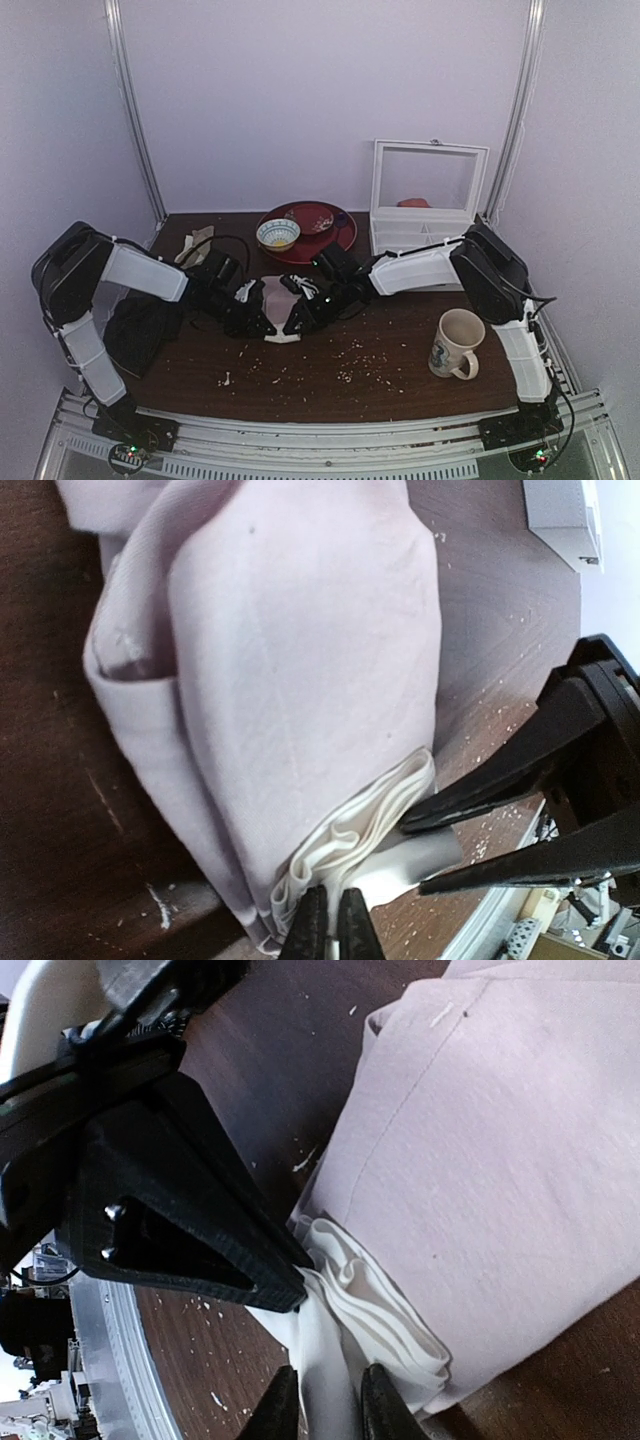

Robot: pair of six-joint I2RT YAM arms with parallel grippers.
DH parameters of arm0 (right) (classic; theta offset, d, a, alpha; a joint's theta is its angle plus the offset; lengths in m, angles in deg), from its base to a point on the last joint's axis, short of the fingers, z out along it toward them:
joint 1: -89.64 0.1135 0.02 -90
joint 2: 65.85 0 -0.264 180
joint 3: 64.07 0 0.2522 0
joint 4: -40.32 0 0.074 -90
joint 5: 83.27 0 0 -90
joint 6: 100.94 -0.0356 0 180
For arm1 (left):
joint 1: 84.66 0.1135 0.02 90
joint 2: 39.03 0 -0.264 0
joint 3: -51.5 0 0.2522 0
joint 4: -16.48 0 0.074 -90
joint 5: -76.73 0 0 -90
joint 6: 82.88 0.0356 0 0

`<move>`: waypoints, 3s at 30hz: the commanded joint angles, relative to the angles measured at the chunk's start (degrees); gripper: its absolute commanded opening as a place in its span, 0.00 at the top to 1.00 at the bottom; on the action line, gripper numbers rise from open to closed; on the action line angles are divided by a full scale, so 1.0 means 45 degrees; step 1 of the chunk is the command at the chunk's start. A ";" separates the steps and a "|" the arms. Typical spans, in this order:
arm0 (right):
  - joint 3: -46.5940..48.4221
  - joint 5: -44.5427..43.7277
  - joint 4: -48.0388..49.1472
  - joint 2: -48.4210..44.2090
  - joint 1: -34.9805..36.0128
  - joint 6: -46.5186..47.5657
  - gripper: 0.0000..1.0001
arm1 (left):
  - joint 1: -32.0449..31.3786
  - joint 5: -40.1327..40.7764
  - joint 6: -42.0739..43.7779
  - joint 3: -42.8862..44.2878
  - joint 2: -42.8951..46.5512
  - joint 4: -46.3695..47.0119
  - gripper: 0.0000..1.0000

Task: Roll the underwear
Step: Roll the underwear at the center of the board.

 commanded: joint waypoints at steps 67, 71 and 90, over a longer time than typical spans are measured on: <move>-0.1974 -0.9690 0.1289 -0.0783 0.3052 1.1205 0.90 | 0.1428 -0.2067 0.0619 0.1559 -0.2645 -0.4744 1.00; -0.1445 -0.9703 0.0622 -0.0536 0.3066 1.1116 1.00 | 0.1448 -0.2088 0.0638 0.1596 -0.2646 -0.4811 1.00; 0.1531 -0.6107 -0.3724 -0.0300 0.2898 0.8483 1.00 | 0.3221 -0.1639 0.0500 0.1627 0.0423 -0.5751 0.63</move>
